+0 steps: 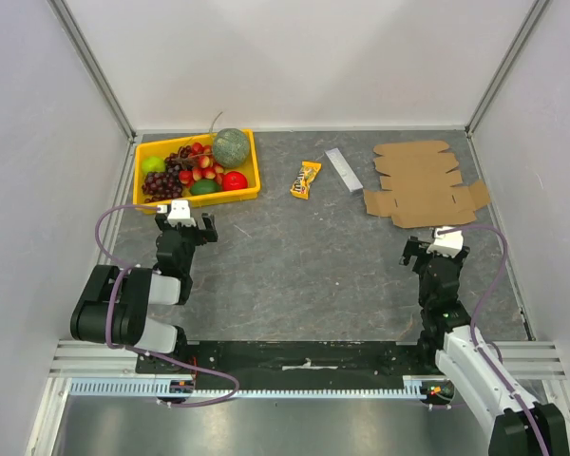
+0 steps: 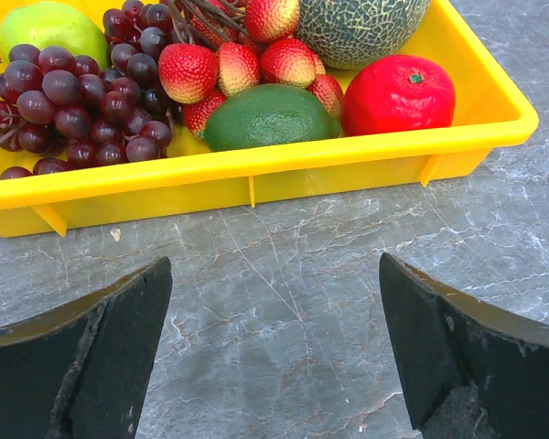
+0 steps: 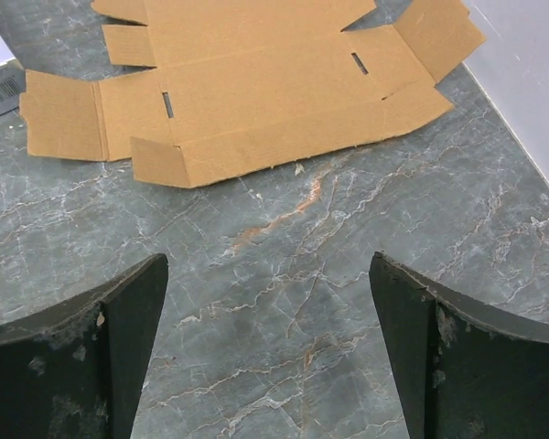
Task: Fold the paper box
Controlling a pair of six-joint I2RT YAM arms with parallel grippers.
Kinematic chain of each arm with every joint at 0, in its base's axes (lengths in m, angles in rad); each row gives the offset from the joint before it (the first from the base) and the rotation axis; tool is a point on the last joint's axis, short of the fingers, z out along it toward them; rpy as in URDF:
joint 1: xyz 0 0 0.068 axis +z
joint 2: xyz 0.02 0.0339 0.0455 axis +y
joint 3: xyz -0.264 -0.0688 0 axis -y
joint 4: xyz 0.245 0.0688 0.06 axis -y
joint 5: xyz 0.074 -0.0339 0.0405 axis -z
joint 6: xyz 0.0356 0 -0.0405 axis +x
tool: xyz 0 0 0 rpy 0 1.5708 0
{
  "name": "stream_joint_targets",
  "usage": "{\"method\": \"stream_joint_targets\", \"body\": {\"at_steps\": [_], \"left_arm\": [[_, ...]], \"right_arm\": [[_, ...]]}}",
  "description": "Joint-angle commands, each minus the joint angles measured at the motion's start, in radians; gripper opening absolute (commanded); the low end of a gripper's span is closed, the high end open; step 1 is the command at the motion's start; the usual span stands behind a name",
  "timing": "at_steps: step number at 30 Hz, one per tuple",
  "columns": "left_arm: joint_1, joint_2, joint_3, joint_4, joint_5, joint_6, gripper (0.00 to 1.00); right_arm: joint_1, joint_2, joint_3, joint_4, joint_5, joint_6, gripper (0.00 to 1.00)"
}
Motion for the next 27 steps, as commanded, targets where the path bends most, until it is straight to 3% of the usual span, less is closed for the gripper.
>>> {"method": "stream_joint_targets", "body": {"at_steps": [1, 9, 17, 21, 24, 27], "left_arm": [[0.002, 0.002, 0.018, 0.028, 0.005, 0.041, 1.0], [0.005, 0.002, 0.018, 0.028, 0.005, 0.041, 1.0], [0.005, 0.0, 0.018, 0.028, 0.005, 0.041, 1.0], [0.005, 0.0, 0.018, 0.027, 0.005, 0.04, 1.0], [0.005, 0.0, 0.018, 0.028, 0.005, 0.041, 1.0], [0.006, 0.0, 0.018, 0.028, 0.005, 0.04, 1.0]], "right_arm": [[0.003, -0.039, 0.007, 0.047, -0.012, -0.004, 0.98], [0.003, -0.092, -0.013, 0.038, 0.002, 0.005, 0.98], [0.003, 0.046, 0.031, 0.035, 0.082, 0.053, 0.98], [0.001, 0.157, 0.09, 0.004, 0.192, 0.108, 0.98], [0.0, 0.2, 0.179, -0.117, 0.348, 0.195, 0.98], [0.003, 0.18, 0.232, -0.157, 0.365, 0.173, 0.98]]}}
